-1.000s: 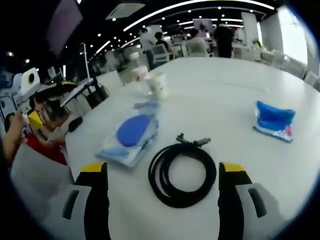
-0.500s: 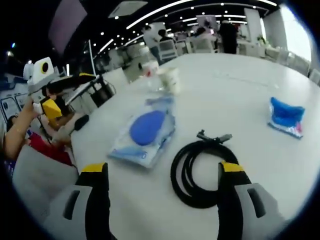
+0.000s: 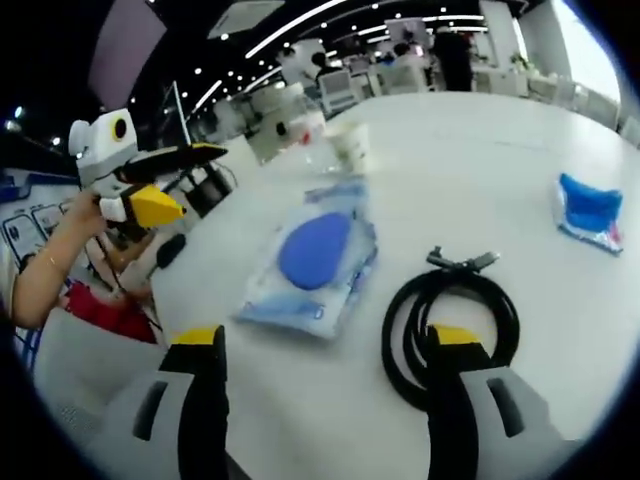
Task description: Arrange the tabletop items into an orderly group along one side of the table until the central work area is clear of visible clutter.
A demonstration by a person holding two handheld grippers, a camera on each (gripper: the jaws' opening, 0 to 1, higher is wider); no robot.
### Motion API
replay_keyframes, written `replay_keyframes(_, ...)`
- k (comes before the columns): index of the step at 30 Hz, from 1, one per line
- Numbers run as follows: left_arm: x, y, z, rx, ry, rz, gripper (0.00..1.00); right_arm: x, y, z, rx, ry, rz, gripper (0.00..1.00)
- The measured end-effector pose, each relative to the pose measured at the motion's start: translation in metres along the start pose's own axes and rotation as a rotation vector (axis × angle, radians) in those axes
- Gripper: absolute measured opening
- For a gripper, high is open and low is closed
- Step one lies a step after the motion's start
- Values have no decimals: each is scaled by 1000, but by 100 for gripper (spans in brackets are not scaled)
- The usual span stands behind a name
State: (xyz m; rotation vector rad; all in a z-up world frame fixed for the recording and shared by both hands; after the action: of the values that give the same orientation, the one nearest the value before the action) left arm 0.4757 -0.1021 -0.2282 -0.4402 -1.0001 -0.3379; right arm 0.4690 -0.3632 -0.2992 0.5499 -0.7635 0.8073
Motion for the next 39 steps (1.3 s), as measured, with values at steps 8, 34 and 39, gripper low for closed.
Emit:
replay_keyframes(8,-2,19,-20,15,17,14,90,2,5,-7,9,10,-42,77)
replay_keyframes(34,-9,57,-75,26,63,36,80,7,21,-14,-113,59,-162,66)
replay_keyframes(39,-10,59,-78,22,72,29,79,10,20,-9,-120,43,-124,66)
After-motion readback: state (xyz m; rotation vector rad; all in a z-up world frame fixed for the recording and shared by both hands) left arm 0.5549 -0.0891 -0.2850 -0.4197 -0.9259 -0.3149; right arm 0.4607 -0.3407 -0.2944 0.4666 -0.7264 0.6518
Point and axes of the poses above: the point that each gripper's makers call its tool centre point, and the gripper's own axes: z roughly backward along the fingers, y roughly to its left, x roughly out of its top, the point moved 10 cm from there along z, roughly backward along the fingers, and after that the axes turned 13 degrees about z, right-handed, at the moved point
